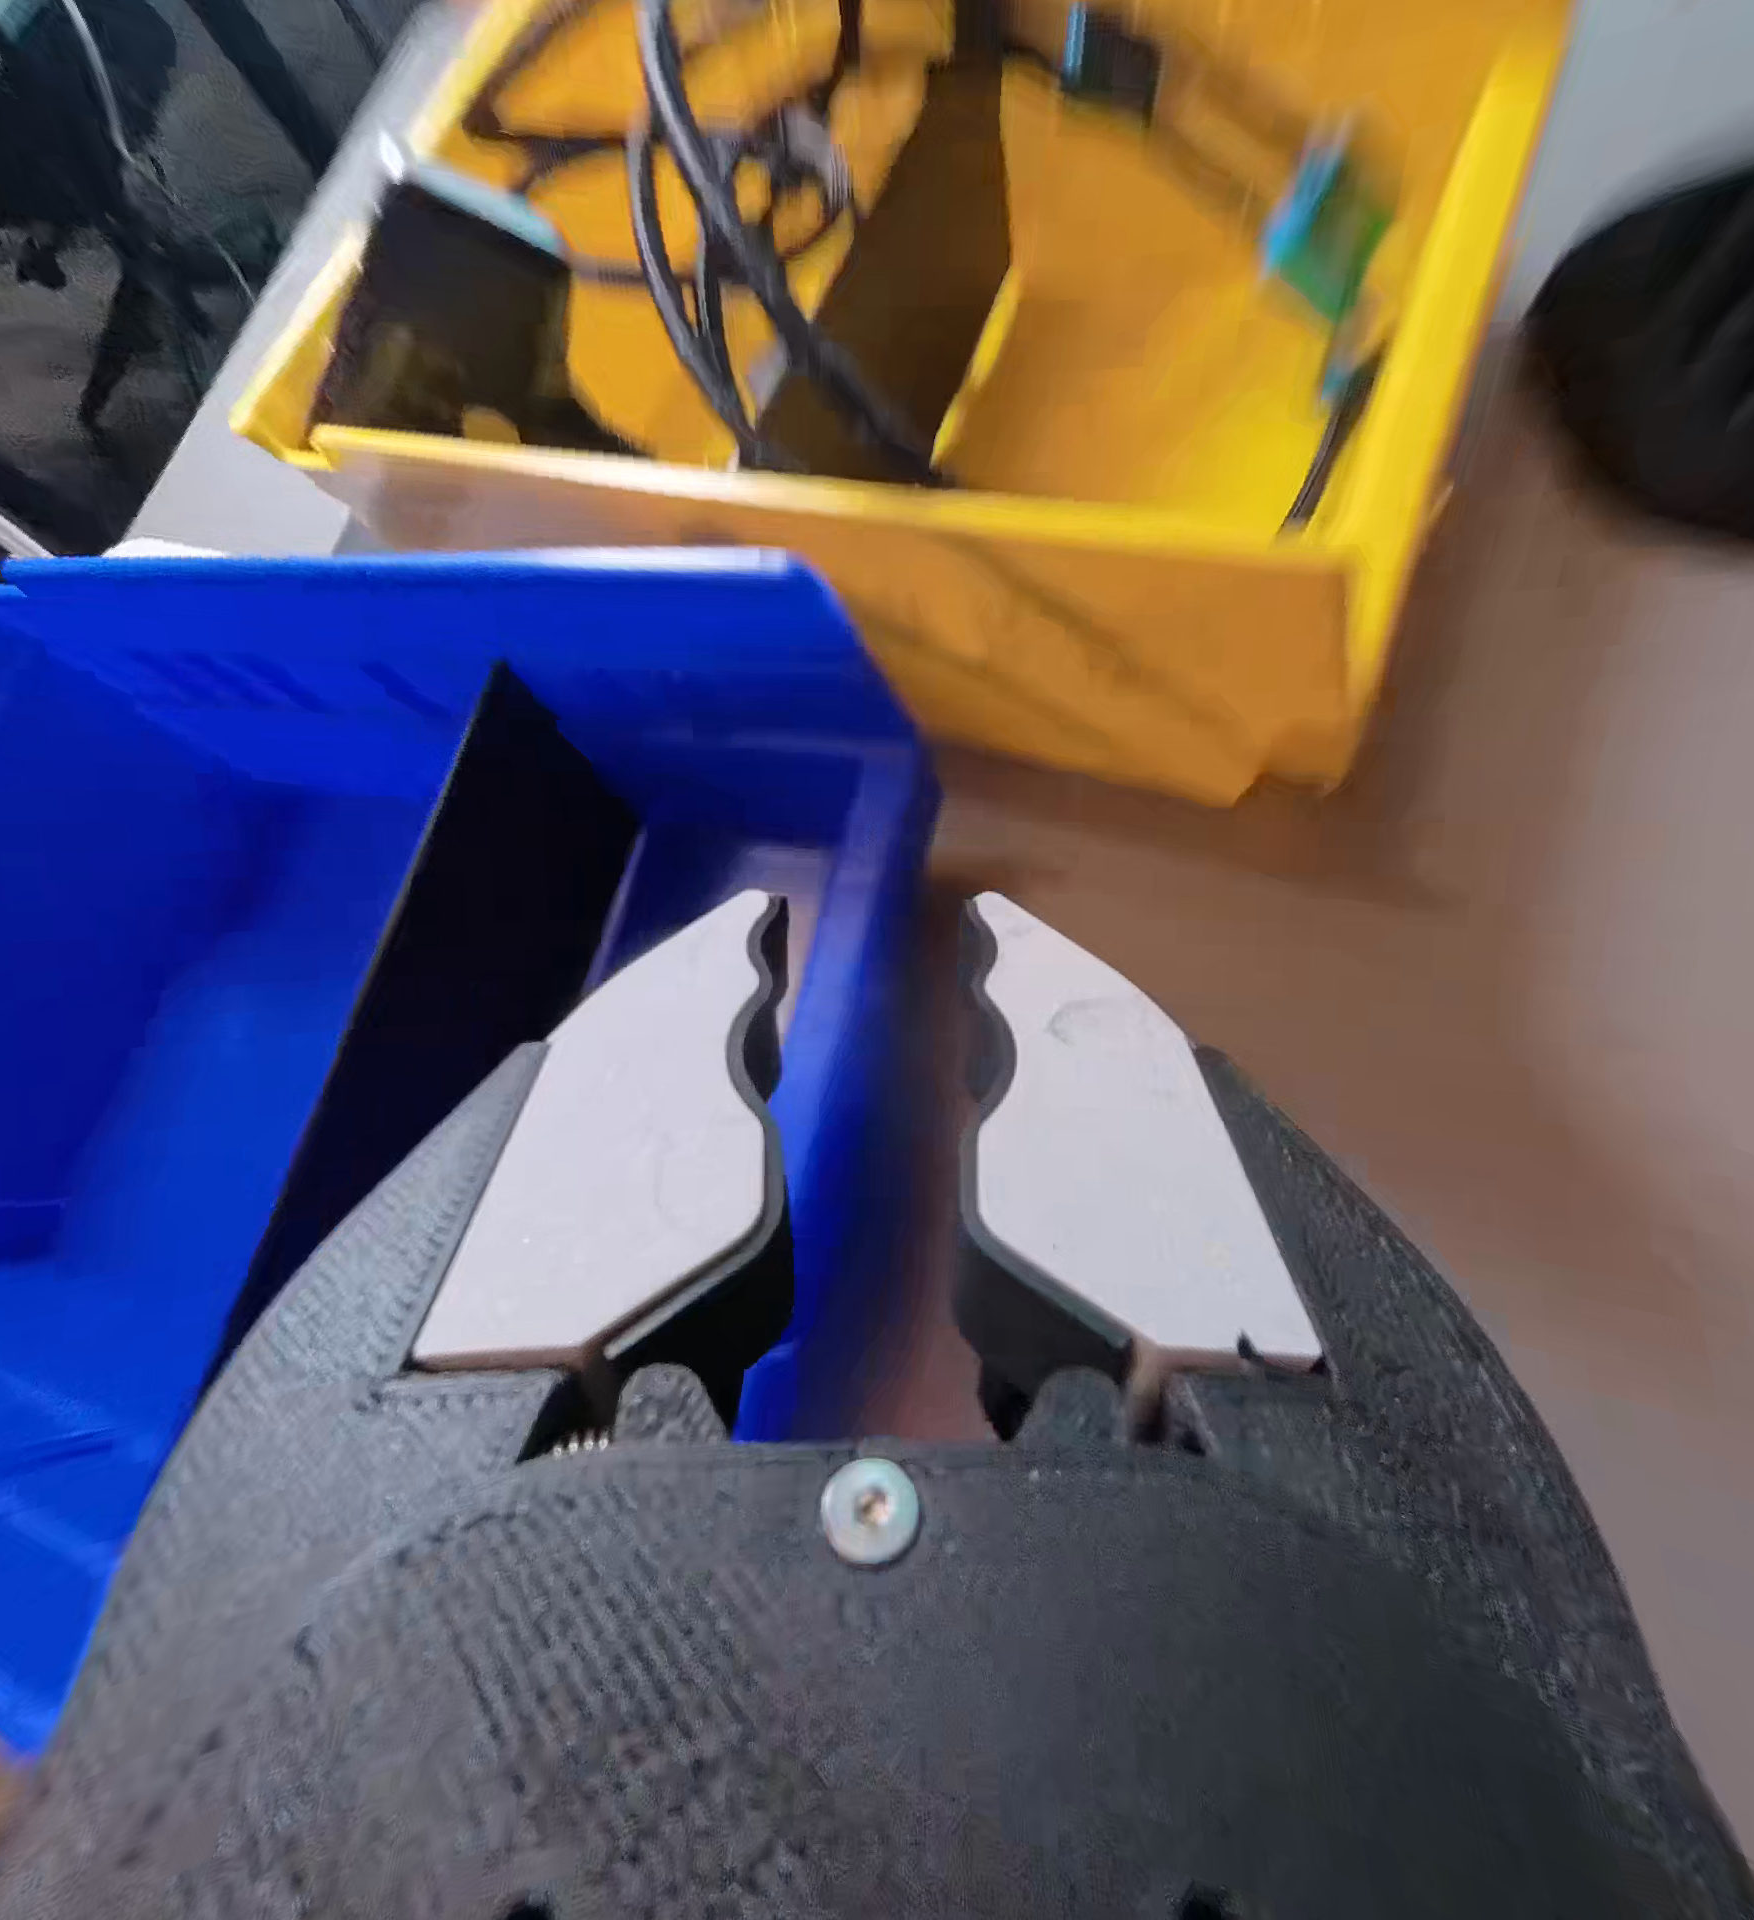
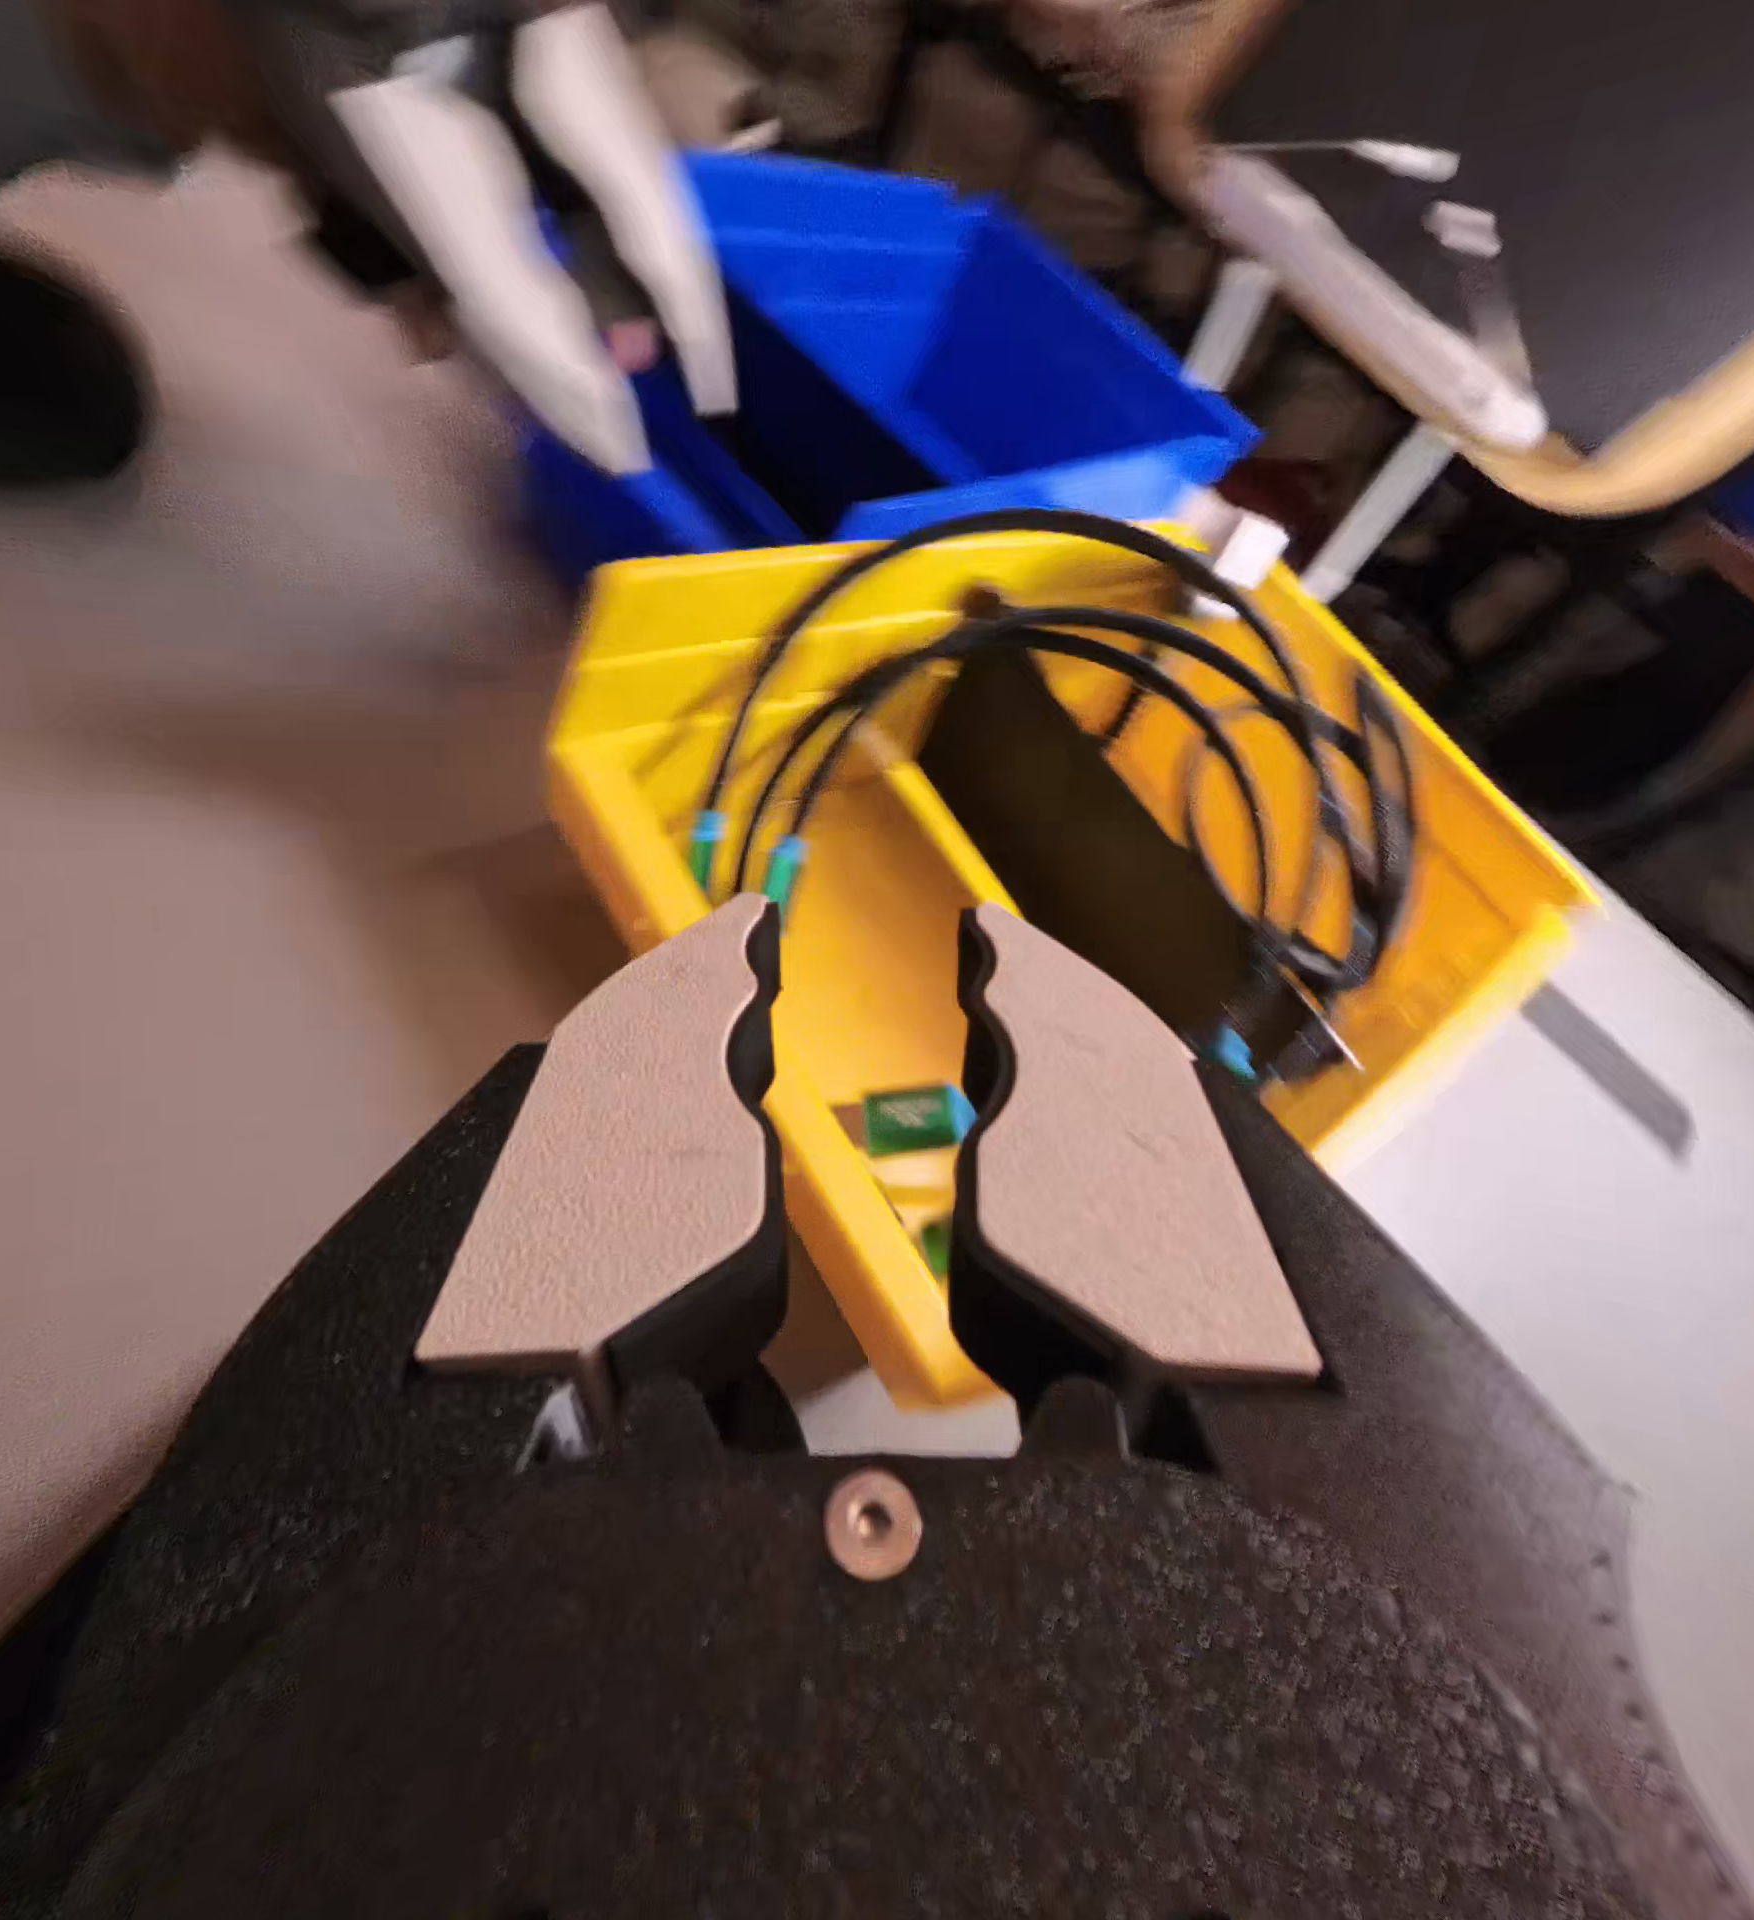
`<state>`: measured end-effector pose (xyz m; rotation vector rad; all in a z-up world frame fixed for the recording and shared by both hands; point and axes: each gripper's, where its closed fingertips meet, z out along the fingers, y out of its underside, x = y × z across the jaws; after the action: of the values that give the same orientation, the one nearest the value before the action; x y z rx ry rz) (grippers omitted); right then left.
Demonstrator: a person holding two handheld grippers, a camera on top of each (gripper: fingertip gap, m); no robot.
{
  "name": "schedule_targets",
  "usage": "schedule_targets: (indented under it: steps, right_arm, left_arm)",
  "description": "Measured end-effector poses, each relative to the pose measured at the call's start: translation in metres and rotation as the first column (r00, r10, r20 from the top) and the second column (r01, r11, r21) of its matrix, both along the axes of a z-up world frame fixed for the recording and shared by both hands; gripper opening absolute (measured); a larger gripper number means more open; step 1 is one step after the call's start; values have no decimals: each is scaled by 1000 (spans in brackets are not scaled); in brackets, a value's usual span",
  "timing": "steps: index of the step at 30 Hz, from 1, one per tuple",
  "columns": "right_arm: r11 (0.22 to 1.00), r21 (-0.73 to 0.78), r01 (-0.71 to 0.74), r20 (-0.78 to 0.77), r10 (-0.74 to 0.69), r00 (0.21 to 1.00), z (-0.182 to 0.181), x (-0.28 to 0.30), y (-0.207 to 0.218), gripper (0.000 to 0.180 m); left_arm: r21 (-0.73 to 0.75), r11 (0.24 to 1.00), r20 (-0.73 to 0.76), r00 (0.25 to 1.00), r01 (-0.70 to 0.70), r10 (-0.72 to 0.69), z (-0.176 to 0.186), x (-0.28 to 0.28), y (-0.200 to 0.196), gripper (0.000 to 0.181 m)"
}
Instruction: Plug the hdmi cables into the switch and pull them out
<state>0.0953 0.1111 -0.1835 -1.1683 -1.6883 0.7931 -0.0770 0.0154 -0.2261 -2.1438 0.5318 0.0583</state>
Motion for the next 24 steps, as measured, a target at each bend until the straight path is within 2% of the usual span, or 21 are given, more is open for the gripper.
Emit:
schedule_targets:
  steps: [2,4,6,8,10,14,16,21,24]
  right_arm:
    - [968,-126,217,-88,-229,970,5,22,38,33]
    - [897,-229,377,-98,-407,908,-10,43,67,37]
    - [836,-333,436,-45,-476,879,-35,49,75,46]
    - [810,-387,440,0,-477,879,-52,41,72,47]
    - [811,-353,467,35,-487,872,-60,34,75,45]
    - [800,-340,494,55,-508,860,-63,24,82,25]
    - [788,-316,529,52,-542,839,-63,22,86,14]
    - [761,-249,599,16,-615,788,-57,28,91,7]
    - [751,-254,609,-44,-638,769,-39,37,88,6]
  left_arm:
    - [86,995,262,965,-50,26,14,26,-7,37]
    - [106,986,438,896,-126,67,14,46,-10,42]
    - [105,973,530,840,-203,118,8,64,-6,46]
    - [92,957,580,796,-276,174,1,79,8,51]
    - [91,932,592,772,-351,233,-5,88,27,53]
    - [160,830,490,773,-534,403,-13,70,55,46]
    - [163,809,483,760,-565,434,-14,70,61,38]
    - [153,780,444,748,-606,494,-13,69,65,29]
    - [149,784,460,744,-602,484,-6,73,68,27]
